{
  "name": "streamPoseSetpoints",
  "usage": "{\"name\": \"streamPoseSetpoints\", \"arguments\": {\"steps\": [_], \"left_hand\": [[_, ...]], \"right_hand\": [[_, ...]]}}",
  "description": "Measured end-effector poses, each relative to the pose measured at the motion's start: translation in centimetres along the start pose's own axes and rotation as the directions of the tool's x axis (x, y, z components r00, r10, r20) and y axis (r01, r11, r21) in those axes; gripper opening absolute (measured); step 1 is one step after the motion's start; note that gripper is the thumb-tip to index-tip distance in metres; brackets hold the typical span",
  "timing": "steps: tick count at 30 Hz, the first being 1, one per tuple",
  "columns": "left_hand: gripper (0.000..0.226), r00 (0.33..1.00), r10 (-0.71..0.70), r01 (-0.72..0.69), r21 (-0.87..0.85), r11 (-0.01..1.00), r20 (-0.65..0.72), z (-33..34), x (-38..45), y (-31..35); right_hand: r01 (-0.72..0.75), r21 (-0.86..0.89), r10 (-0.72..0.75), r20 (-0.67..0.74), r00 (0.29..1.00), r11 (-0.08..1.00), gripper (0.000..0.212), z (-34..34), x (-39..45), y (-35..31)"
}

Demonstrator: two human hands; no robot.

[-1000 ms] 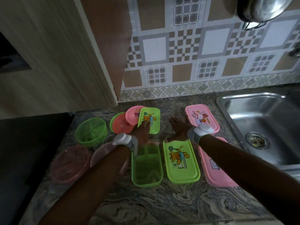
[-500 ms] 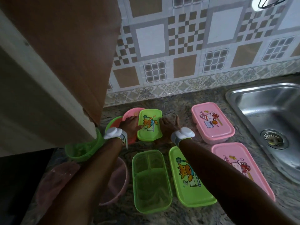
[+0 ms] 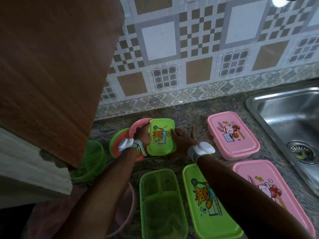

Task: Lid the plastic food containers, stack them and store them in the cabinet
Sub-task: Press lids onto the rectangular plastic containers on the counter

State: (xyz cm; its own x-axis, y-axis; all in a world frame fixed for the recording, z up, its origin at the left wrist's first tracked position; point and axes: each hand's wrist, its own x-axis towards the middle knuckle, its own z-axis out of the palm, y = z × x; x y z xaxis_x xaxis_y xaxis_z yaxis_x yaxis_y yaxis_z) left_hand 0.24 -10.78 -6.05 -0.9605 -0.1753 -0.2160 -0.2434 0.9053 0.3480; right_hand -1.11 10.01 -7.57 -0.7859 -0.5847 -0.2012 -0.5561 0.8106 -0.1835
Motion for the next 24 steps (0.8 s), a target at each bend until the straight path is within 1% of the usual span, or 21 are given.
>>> {"name": "streamPoseSetpoints", "arguments": {"steps": [4,7,14,17,19,22,24], "left_hand": [[0.058,0.999,0.013,-0.017,-0.093,0.996,-0.037,-0.6,-0.4,0.0],[0.057,0.996,0.008,-0.019,-0.130,0.991,-0.085,-1.3,-1.1,0.2],[0.053,0.989,0.050,-0.080,-0.216,0.973,-0.143,-3.2,-5.0,0.9],[0.052,0.988,0.060,-0.092,-0.226,0.970,-0.142,-3.4,-7.4,1.0],[0.052,0.985,0.044,-0.077,-0.194,0.978,-0.168,-3.5,-9.6,1.2],[0.051,0.985,0.022,-0.052,-0.176,0.983,-0.170,-3.3,-13.0,1.5],[0.050,0.984,0.036,-0.067,-0.178,0.982,-0.176,-3.1,-14.5,1.5]], "right_hand": [[0.049,-0.037,-0.050,-0.043,0.998,0.998,0.127,-1.5,-0.4,0.8],[0.071,-0.069,-0.077,-0.083,0.994,0.995,0.130,-3.0,-0.8,0.9],[0.111,-0.129,-0.123,-0.092,0.988,0.985,0.129,-6.0,-4.1,-0.1],[0.130,-0.154,-0.147,-0.104,0.984,0.979,0.127,-6.5,-6.0,-0.7],[0.141,-0.177,-0.162,-0.115,0.980,0.974,0.127,-6.7,-7.6,-1.2],[0.155,-0.189,-0.175,-0.093,0.980,0.970,0.130,-6.3,-10.5,-2.4],[0.163,-0.177,-0.178,-0.073,0.981,0.971,0.131,-5.9,-11.8,-3.0]]}}
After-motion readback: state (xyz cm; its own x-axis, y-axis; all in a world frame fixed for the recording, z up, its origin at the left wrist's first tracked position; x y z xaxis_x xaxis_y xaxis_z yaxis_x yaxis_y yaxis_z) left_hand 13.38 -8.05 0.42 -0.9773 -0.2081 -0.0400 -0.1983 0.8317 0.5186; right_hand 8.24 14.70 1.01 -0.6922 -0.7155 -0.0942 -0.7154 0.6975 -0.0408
